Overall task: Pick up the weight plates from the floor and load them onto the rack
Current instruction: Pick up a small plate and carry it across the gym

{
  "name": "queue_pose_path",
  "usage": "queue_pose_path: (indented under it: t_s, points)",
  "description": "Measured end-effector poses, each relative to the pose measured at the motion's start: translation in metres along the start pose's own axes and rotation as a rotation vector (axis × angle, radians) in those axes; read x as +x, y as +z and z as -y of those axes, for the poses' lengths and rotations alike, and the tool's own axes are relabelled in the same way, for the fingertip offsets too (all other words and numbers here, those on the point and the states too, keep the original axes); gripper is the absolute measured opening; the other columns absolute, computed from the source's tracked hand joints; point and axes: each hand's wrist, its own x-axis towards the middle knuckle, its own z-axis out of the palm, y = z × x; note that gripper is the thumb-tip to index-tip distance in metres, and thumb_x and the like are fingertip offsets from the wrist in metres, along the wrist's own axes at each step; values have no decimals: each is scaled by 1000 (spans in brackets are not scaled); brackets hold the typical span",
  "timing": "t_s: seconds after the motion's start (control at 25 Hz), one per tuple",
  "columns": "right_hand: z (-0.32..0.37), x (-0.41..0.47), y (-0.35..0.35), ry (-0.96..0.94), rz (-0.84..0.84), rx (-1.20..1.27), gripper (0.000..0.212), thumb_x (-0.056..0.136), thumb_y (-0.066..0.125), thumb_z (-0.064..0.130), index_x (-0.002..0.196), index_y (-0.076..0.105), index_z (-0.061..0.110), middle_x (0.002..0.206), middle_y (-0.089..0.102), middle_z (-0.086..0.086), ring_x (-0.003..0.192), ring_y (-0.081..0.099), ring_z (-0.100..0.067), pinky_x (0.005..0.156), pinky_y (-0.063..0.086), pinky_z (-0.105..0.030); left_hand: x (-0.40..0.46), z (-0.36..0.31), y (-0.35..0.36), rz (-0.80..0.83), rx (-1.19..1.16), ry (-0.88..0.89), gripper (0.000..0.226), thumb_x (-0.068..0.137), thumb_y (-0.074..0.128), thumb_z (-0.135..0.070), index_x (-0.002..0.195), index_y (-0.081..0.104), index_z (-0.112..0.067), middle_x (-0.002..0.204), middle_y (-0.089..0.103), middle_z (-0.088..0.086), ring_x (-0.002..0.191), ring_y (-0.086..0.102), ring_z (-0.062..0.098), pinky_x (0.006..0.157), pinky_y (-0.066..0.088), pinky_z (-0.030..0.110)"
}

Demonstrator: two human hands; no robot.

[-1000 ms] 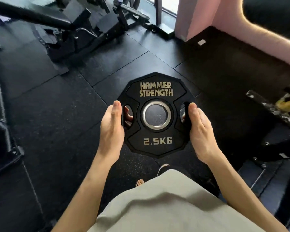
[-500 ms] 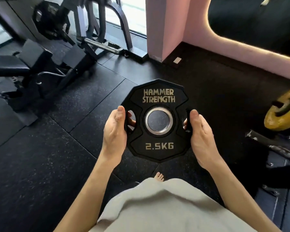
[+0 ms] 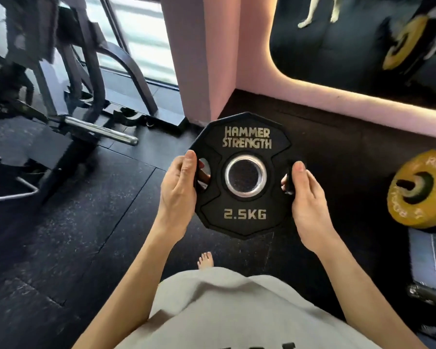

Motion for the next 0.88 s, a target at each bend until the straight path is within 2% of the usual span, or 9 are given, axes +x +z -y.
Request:
queue_pose_path:
  t_s: [0.08, 0.12, 0.24, 0.4, 0.56, 0.68, 0.8, 0.88]
  points:
    - [15, 49, 20, 15, -54, 40, 61, 78, 48, 78, 84, 62, 19, 93, 62, -17, 93, 60, -32, 98, 48, -52, 67, -12, 4, 66, 13, 3, 45, 92, 44, -53, 88, 58, -10, 71, 62, -4, 62, 56, 11, 63, 47, 33]
    - [23, 67, 27, 23, -75, 52, 63, 75, 49, 81, 84, 62, 20, 99, 62, -20, 98, 60, -34, 100, 47, -55, 93, -17, 7, 91, 16, 2, 47, 93, 45, -54, 89, 57, -9, 73, 61, -2, 62, 55, 11, 62, 47, 33]
    - [42, 135, 40, -1, -145, 82, 64, 76, 48, 81, 85, 62, 19, 99, 62, -20, 99, 60, -38, 99, 44, -60, 175, -27, 29, 166, 16, 0, 45, 92, 45, -53, 89, 57, -10, 78, 56, 5, 69, 51, 18, 66, 45, 35]
    - [55, 240, 38, -7, -217, 103, 71, 77, 48, 81, 101, 64, 16, 113, 60, -25, 113, 55, -44, 100, 43, -61, 285, -27, 75, 242, 35, -4, 48, 90, 48, -59, 87, 57, -12, 83, 53, 6, 78, 47, 23, 74, 41, 42]
    - [74, 343, 23, -34, -240, 158, 59, 84, 48, 72, 101, 65, 18, 113, 67, -15, 111, 62, -31, 102, 47, -53, 381, -31, 138, 297, 11, 15, 39, 101, 43, -45, 89, 57, -10, 81, 56, 5, 76, 49, 22, 69, 42, 34]
    - [100, 417, 3, -52, -288, 219, 50, 87, 47, 61, 104, 66, 18, 109, 71, -6, 108, 65, -22, 98, 52, -38, 452, -43, 193, 348, 9, 40, 49, 96, 47, -54, 92, 57, -7, 82, 54, 9, 74, 46, 24, 66, 40, 38]
    - [118, 467, -16, -53, -348, 208, 57, 85, 47, 64, 110, 66, 17, 110, 71, -5, 108, 66, -20, 101, 49, -43, 506, -53, 241, 405, 13, 28, 47, 87, 50, -61, 85, 59, -14, 83, 52, 9, 75, 43, 24, 68, 37, 40]
    - [127, 499, -34, -53, -402, 235, 51, 83, 48, 66, 109, 67, 26, 110, 72, 2, 108, 66, -14, 103, 48, -44, 539, -56, 277, 485, 6, 12, 36, 95, 49, -54, 81, 61, -22, 79, 57, 1, 74, 52, 15, 69, 43, 31]
